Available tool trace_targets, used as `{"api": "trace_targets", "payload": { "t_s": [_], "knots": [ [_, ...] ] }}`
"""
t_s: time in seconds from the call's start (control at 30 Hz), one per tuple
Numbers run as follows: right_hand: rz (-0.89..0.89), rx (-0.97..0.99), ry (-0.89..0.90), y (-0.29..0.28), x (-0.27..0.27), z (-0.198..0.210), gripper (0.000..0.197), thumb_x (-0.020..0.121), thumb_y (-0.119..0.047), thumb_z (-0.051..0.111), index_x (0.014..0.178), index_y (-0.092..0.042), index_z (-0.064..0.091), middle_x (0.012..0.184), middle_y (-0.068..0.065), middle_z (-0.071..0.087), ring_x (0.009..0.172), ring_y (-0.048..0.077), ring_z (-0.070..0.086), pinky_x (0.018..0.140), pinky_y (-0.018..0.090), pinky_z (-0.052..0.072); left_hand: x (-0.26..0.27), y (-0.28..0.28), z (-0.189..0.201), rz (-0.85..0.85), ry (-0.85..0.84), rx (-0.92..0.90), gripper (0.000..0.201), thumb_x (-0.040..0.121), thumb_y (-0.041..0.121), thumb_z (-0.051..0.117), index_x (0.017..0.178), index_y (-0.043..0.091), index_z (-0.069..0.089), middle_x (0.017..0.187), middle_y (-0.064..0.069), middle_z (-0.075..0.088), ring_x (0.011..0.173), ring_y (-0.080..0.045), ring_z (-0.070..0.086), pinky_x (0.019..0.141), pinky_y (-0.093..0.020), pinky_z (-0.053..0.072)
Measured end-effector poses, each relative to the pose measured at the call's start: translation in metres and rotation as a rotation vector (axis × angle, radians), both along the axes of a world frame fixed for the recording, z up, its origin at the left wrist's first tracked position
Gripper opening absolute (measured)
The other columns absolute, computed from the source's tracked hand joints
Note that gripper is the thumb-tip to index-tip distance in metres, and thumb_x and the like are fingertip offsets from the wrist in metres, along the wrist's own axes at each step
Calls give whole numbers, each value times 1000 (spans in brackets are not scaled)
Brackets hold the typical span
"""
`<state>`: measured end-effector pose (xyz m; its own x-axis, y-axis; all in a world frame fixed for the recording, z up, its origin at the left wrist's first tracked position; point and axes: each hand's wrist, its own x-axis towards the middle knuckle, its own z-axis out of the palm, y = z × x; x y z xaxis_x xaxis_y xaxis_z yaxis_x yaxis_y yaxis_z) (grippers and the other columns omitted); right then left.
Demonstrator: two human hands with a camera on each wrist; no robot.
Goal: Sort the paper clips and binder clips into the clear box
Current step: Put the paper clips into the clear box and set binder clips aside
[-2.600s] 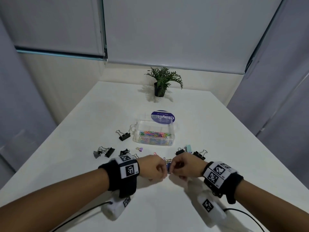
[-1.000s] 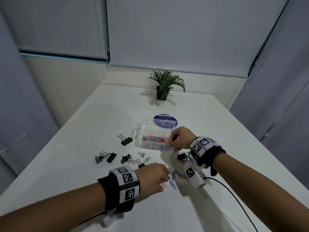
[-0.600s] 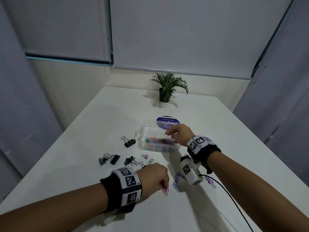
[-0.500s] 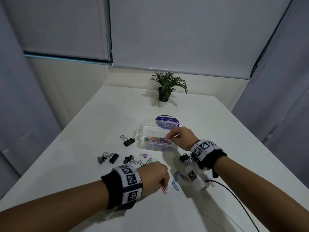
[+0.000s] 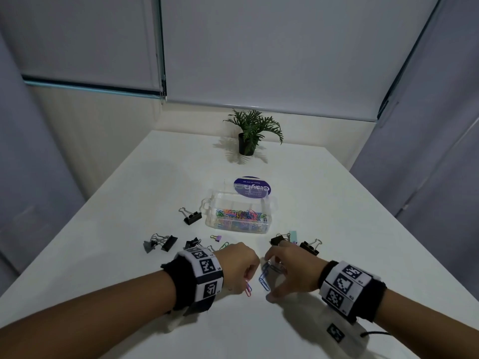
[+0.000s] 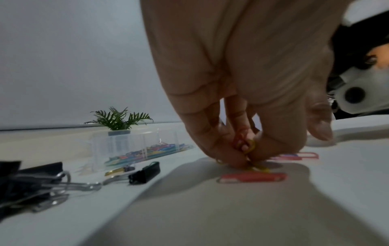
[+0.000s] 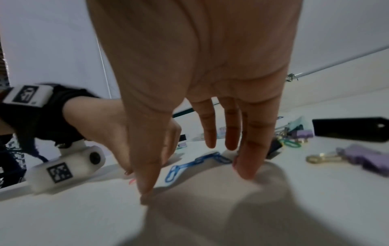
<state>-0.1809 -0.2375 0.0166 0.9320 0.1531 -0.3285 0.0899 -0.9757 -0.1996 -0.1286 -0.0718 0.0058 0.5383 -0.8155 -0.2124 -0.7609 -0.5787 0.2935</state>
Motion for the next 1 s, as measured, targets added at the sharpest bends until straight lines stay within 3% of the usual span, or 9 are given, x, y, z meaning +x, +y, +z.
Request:
{"api": "trace_targets", "payload": {
  "t_s": [0.13,0.2,0.27,0.33,0.43,0.6,0.7,0.8,1.0],
  "knots": [
    [-30,100,-47,8,2,-6,52,56,-40,83,97,-27,54,98,-1,46,91,15,47,77,24,43,8,1,3,63,40,-40,15,70,1,65,75,14,60,67,7,50,74,-15,52,67,-27,45],
    [-3,114,-57,13,4,-5,39,57,-37,82,75,-36,47,92,-2,50,88,14,48,71,21,39,14,2,6,100,42,-90,11,72,3,66,79,11,65,70,6,55,73,-13,52,67,-25,44],
    [27,108,-52,18,6,-4,36,60,-33,81,68,-35,46,80,-7,51,79,12,49,63,17,37,23,3,12,141,51,-151,11,73,3,66,84,7,67,76,2,59,69,-12,53,60,-20,42],
    [42,124,-53,22,6,-3,29,61,-29,80,66,-31,51,68,-15,48,69,9,50,55,11,34,33,4,19,189,58,-223,12,72,2,67,80,12,64,74,3,58,61,-7,50,56,-14,39],
    [61,115,-58,25,8,-6,16,63,-20,77,75,-19,66,63,-13,47,66,10,51,54,12,36,52,5,30,287,37,-332,12,72,1,66,80,10,65,67,8,53,57,-1,47,53,-10,41],
    [72,93,-27,28,12,-8,17,61,-14,77,75,-12,69,69,-6,57,59,8,51,54,17,43,81,1,34,425,-19,-474,11,74,-1,64,82,6,66,78,-7,64,73,-16,56,74,-26,47],
    [88,86,-26,28,13,-9,17,61,-16,78,75,-11,69,67,-5,57,64,13,55,58,18,45,92,-2,27,464,-51,-471,18,79,-5,57,91,0,69,99,-16,70,86,-25,63,78,-26,47],
    [98,72,-55,29,14,-12,18,62,-18,77,76,-10,69,62,-9,50,65,14,52,51,14,37,95,-2,19,491,-17,-442,24,83,-8,51,96,0,69,108,-16,69,101,-28,64,85,-26,47],
    [99,77,-67,25,17,-12,17,64,-15,75,78,-8,68,72,-2,57,66,14,51,50,12,35,75,6,23,382,-104,-361,23,85,3,50,95,6,70,103,-10,67,96,-25,61,78,-25,42]
  ]
}}
